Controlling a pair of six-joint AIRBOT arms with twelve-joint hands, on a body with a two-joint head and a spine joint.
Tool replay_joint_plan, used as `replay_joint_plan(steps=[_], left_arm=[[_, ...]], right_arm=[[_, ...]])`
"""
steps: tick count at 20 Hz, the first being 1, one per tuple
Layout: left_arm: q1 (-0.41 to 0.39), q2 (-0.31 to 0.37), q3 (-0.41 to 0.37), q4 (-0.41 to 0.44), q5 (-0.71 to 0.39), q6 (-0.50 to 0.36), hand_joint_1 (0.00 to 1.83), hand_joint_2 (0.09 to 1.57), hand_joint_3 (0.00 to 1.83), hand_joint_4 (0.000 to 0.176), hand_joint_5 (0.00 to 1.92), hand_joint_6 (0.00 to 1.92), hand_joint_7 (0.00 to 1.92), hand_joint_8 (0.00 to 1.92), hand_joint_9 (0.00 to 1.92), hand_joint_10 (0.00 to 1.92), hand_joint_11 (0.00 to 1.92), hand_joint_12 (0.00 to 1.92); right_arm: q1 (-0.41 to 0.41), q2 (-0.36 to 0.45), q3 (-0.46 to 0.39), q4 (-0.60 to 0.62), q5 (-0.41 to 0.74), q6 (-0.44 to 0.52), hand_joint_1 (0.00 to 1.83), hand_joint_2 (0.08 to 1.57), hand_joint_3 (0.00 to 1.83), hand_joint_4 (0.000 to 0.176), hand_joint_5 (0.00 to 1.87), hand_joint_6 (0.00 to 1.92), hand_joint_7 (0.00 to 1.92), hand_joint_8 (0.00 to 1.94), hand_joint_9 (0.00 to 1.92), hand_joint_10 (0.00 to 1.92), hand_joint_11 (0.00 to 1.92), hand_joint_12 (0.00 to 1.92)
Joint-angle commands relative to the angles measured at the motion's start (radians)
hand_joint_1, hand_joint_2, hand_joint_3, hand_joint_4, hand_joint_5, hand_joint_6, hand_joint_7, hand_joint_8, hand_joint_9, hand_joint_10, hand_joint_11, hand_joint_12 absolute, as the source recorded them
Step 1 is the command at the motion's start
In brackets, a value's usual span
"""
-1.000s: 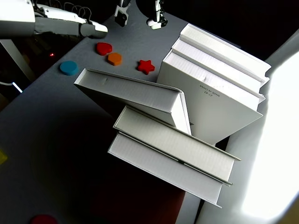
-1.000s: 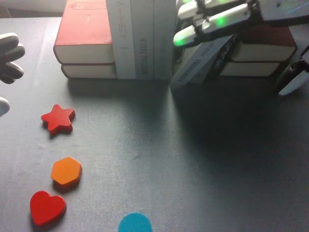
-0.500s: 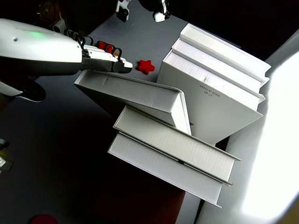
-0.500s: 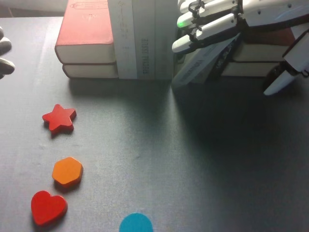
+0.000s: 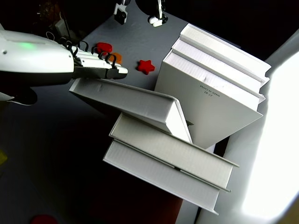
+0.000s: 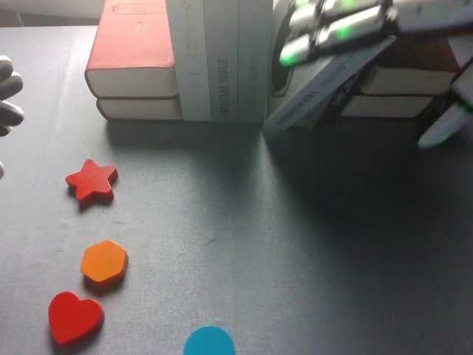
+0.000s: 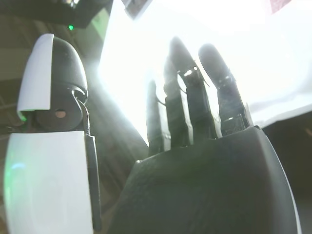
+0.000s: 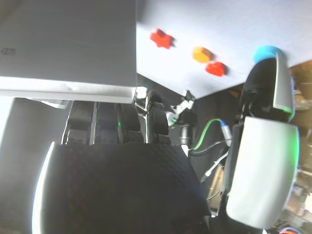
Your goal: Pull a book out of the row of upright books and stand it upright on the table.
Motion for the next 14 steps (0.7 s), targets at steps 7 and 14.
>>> replay_joint_plan(steps=[7, 14], left_arm=[[-0.004, -0.009, -0.004, -0.025, -0.118, -0.011, 1.15, 0.96, 0.00, 0.076, 0.53, 0.02, 0.51, 0.02, 0.36, 1.14, 0.02, 1.75], [-0.004, -0.010, 0.001, -0.027, -0.122, -0.011, 1.17, 0.98, 0.01, 0.038, 0.53, 0.02, 0.50, 0.00, 0.33, 1.17, 0.00, 1.75]], right_arm=[[0.061, 0.004, -0.035, 0.018, -0.068, -0.043, 0.61, 0.85, 0.01, 0.125, 0.00, 0.00, 0.00, 0.00, 0.00, 0.00, 0.00, 0.00], [0.032, -0.043, -0.001, -0.124, -0.070, 0.018, 0.69, 0.86, 0.01, 0.174, 0.00, 0.00, 0.00, 0.00, 0.00, 0.00, 0.00, 0.00]])
